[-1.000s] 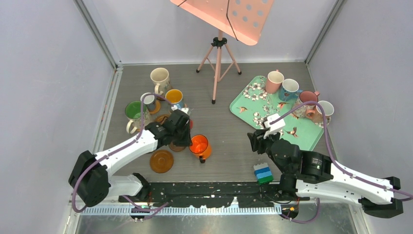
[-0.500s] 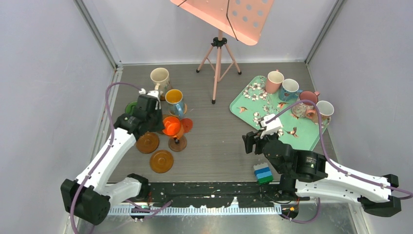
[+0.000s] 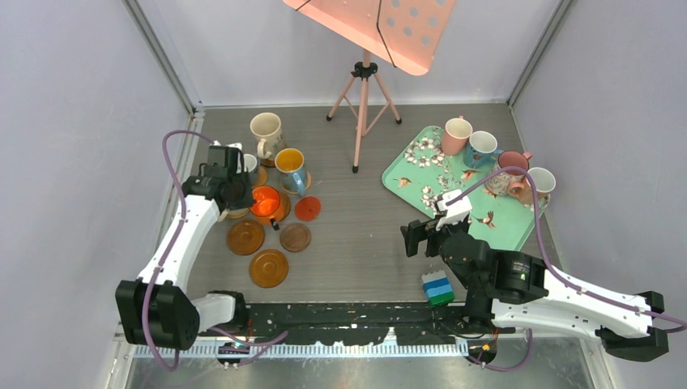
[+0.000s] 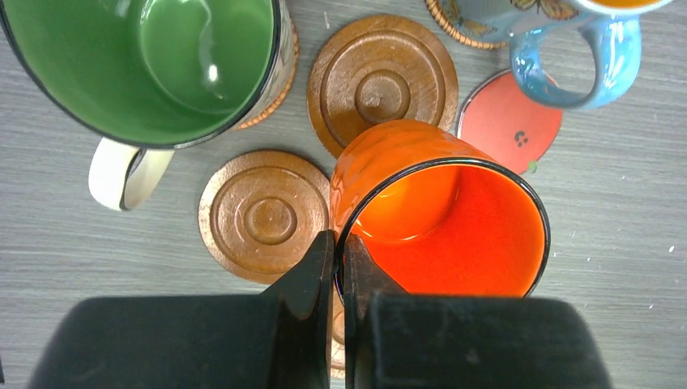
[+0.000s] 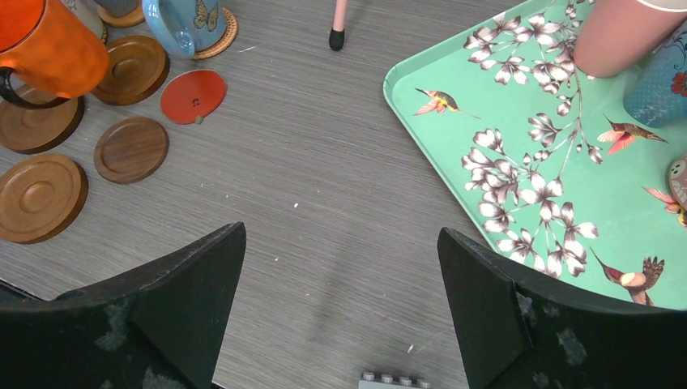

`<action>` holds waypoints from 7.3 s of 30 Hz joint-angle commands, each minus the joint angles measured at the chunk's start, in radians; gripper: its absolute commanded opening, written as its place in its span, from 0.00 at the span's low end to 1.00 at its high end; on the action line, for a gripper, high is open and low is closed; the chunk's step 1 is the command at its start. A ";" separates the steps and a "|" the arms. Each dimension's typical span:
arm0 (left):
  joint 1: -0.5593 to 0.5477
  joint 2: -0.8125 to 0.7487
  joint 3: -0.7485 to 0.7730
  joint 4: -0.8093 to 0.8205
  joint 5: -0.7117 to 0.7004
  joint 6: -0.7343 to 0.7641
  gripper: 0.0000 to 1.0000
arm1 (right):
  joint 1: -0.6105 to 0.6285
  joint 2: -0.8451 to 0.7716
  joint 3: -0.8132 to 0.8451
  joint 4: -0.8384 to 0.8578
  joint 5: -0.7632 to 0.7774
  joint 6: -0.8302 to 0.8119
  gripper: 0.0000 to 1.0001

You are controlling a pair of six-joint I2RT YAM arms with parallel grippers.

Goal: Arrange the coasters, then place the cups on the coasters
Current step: Pick up the cup at the center of the board, then place the cup on the coaster, then pick up the cup from the tray, then place the cup on the coaster.

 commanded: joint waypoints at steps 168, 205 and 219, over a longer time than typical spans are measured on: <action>-0.078 -0.794 -0.333 0.035 0.348 -0.012 0.99 | -1.308 1.252 0.825 0.115 -0.793 -0.568 0.10; -0.068 -0.886 -0.314 -0.003 0.170 -0.024 0.99 | -0.626 0.789 0.530 0.144 -0.656 -0.547 0.05; -0.064 -0.902 -0.302 -0.022 0.111 -0.018 1.00 | -0.262 1.093 0.795 0.123 -0.639 -0.494 0.06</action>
